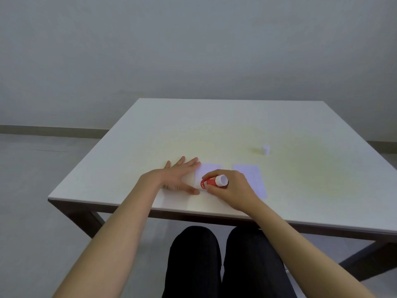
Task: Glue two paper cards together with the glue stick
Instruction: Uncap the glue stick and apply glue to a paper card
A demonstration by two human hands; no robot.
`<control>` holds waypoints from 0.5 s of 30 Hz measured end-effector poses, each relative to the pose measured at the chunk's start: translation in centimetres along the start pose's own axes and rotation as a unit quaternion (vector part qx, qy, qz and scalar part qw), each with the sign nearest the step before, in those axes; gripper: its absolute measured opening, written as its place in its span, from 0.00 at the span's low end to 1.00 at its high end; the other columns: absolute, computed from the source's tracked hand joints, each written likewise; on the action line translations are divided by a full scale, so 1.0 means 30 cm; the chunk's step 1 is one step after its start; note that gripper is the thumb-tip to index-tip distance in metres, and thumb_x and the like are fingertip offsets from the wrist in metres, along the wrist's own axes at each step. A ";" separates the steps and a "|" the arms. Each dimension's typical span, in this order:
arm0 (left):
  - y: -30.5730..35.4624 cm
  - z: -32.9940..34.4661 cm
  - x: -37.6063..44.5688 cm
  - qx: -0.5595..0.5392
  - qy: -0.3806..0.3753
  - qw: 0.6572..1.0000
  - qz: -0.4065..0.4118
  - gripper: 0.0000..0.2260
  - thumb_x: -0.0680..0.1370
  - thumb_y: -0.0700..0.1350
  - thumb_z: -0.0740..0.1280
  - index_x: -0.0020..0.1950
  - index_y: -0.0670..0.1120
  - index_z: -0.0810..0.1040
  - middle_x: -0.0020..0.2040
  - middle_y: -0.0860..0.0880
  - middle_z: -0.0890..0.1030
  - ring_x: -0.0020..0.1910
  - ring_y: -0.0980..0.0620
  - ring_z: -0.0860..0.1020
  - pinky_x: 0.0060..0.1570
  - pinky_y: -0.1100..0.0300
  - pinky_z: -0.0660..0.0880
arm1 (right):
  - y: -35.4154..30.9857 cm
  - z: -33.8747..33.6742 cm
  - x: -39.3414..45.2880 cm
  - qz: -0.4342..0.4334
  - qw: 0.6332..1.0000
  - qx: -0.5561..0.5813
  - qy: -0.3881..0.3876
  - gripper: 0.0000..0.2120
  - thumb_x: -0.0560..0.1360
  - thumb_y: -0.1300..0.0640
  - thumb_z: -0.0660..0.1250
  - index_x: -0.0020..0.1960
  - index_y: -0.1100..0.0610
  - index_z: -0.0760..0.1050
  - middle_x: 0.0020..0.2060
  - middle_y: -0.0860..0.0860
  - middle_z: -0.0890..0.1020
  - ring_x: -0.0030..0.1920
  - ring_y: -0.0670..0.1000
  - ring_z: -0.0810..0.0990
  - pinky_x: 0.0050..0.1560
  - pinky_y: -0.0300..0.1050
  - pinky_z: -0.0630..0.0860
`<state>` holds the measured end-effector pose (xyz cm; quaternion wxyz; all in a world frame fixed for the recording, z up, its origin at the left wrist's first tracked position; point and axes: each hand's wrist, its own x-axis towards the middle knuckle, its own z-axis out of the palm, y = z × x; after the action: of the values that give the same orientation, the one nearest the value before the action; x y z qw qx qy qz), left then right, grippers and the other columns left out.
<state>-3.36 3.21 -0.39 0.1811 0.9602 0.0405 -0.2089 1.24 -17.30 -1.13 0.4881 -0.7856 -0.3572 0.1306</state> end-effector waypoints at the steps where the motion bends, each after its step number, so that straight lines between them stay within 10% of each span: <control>1: 0.002 -0.002 0.000 0.003 -0.004 1.000 -0.002 0.44 0.73 0.63 0.65 0.77 0.55 0.39 0.77 0.60 0.36 0.75 0.54 0.33 0.72 0.45 0.32 | 0.005 -0.015 0.009 0.012 1.000 0.008 0.008 0.04 0.69 0.53 0.71 0.42 0.45 0.82 0.39 0.41 0.85 0.41 0.39 0.81 0.38 0.27 0.73; 15: -0.016 0.003 0.015 -0.009 -0.004 1.000 -0.001 0.45 0.71 0.64 0.66 0.77 0.56 0.39 0.76 0.62 0.36 0.75 0.56 0.32 0.72 0.45 0.31 | 0.004 -0.082 -0.045 0.065 0.997 0.037 0.027 0.02 0.67 0.55 0.71 0.39 0.50 0.83 0.33 0.45 0.86 0.38 0.44 0.83 0.48 0.47 0.80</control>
<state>-3.06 3.62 -0.81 0.1898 0.9575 0.0429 -0.2128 1.68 -19.92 -0.22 0.5167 -0.7919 -0.2867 0.1538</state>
